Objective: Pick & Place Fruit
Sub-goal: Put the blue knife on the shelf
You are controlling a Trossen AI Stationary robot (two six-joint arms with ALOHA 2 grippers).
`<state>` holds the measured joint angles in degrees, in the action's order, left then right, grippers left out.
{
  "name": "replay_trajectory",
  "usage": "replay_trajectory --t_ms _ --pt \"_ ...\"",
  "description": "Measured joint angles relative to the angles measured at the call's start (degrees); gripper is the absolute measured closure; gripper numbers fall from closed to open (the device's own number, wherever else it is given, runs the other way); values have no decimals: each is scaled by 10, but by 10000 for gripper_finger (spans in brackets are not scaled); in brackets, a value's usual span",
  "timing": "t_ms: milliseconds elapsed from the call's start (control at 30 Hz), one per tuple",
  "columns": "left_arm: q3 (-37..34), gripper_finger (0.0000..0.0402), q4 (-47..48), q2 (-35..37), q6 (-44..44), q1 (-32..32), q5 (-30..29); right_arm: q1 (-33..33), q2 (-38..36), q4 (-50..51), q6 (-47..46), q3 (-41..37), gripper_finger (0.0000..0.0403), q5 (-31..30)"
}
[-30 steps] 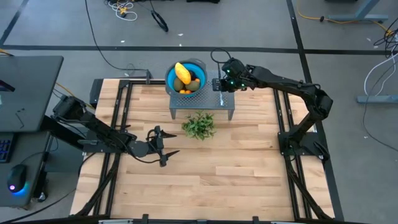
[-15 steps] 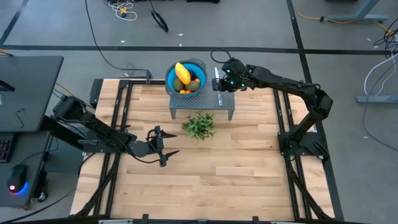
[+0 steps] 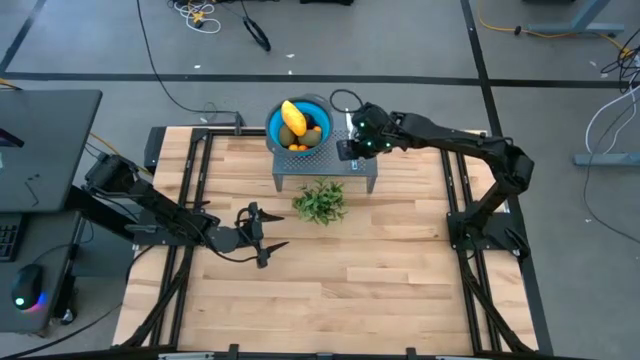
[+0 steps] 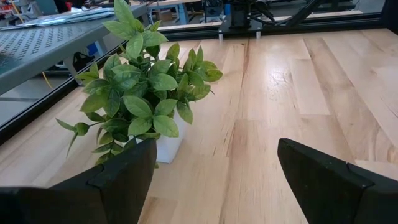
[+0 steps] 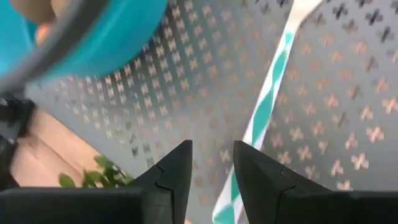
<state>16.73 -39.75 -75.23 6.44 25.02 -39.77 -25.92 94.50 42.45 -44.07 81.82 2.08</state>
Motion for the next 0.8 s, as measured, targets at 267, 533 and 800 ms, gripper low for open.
replay_trajectory --t_ms 267,533,800 --pt "0 59 0 0 3 0 0 23 0 47 1 0 276 -53" --pt "0 59 0 0 3 0 0 38 0 36 6 0 276 -55" --pt "0 59 0 0 3 0 0 49 0 37 6 0 276 -54"
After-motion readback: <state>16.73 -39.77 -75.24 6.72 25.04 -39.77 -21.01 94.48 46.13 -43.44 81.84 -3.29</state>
